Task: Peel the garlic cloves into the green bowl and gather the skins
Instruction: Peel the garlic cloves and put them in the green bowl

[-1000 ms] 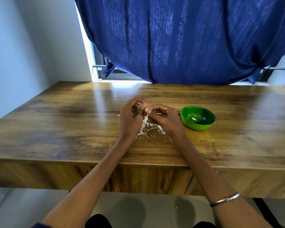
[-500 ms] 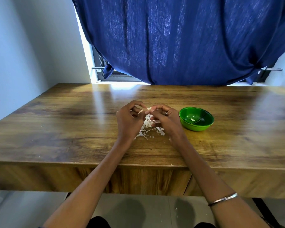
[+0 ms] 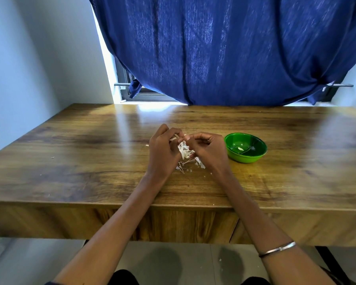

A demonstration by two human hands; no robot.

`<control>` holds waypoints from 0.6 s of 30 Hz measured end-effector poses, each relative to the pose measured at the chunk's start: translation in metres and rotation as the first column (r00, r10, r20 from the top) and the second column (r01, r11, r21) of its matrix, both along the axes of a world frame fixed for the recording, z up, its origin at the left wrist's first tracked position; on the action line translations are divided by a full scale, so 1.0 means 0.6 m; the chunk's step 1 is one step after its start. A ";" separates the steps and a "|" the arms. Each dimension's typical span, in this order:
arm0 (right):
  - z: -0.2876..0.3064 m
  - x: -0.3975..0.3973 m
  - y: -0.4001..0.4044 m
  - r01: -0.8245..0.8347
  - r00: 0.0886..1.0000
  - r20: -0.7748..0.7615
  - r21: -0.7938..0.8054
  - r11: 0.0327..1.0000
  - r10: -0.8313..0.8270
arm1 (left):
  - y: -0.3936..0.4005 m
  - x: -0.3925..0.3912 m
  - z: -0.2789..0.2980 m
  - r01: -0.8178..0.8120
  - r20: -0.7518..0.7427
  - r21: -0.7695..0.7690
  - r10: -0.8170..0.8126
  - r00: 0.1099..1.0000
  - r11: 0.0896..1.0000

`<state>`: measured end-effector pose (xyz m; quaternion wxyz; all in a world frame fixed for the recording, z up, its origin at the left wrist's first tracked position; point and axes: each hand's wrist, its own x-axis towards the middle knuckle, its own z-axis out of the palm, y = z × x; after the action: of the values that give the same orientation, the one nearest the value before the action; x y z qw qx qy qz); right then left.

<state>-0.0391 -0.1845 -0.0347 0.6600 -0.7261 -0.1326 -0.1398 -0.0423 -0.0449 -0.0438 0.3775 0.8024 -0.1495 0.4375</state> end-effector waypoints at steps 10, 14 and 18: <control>0.006 0.008 -0.003 -0.114 0.953 -0.250 0.220 0.969 0.169 | 0.001 0.003 0.005 0.101 -0.145 -0.163 -0.125 0.981 0.981; 0.012 -0.002 -0.010 -0.086 0.965 -0.226 0.212 0.974 0.135 | 0.003 0.002 0.004 0.103 -0.133 -0.175 -0.127 0.983 0.979; 0.040 -0.022 -0.054 0.002 0.983 -0.185 0.095 0.995 0.015 | 0.001 -0.004 0.009 0.104 -0.121 -0.199 -0.130 0.984 0.975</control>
<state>-0.0523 -0.2166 -0.0106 0.7036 -0.7035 -0.0662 -0.0755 -0.0448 -0.0440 -0.0381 0.4873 0.7795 -0.1280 0.3722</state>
